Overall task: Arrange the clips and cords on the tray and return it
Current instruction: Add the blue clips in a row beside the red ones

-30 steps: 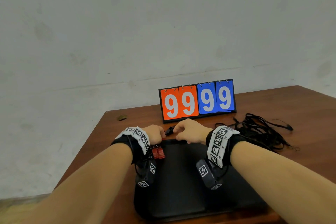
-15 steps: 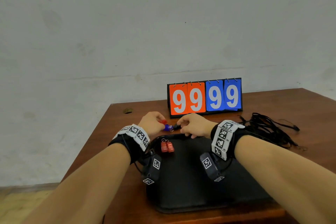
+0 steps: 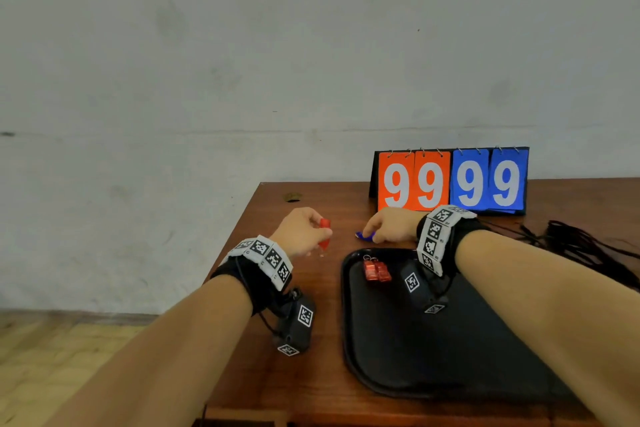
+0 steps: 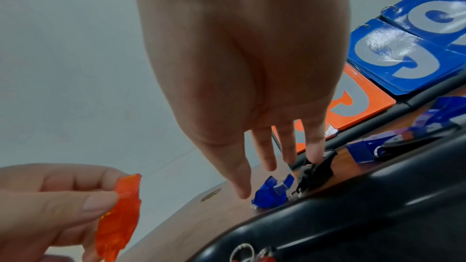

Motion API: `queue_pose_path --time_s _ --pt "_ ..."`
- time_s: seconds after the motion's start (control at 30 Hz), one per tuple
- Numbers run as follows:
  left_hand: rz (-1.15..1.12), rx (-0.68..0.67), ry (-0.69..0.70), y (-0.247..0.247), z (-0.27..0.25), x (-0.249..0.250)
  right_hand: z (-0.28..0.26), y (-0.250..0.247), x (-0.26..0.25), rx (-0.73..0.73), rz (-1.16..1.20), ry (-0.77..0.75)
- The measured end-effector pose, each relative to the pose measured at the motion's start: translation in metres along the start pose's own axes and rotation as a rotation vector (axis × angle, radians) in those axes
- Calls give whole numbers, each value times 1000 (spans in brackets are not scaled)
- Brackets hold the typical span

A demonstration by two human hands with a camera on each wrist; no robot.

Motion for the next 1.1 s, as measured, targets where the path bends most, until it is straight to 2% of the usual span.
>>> queue_pose_path --time_s 0.6,0.7,0.9,1.1 --pt "-66 -9 10 -5 -27 14 5 11 8 3 35 21" --pt "-53 -20 10 -7 -31 20 0 9 11 80 84 -6" --pt "-100 -11 8 1 -41 50 -36 4 15 248 266 -103" --pt "-88 -54 30 35 -48 93 -89 0 29 253 493 -119"
Point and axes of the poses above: each hand's wrist, its own z-axis towards the middle knuckle, its own y-axis out of the palm, x = y × z, the point moved 1 cm from there along z, towards the middle knuckle, and after that the axes turned 11 degrees about -x, right-handed, at the moved point
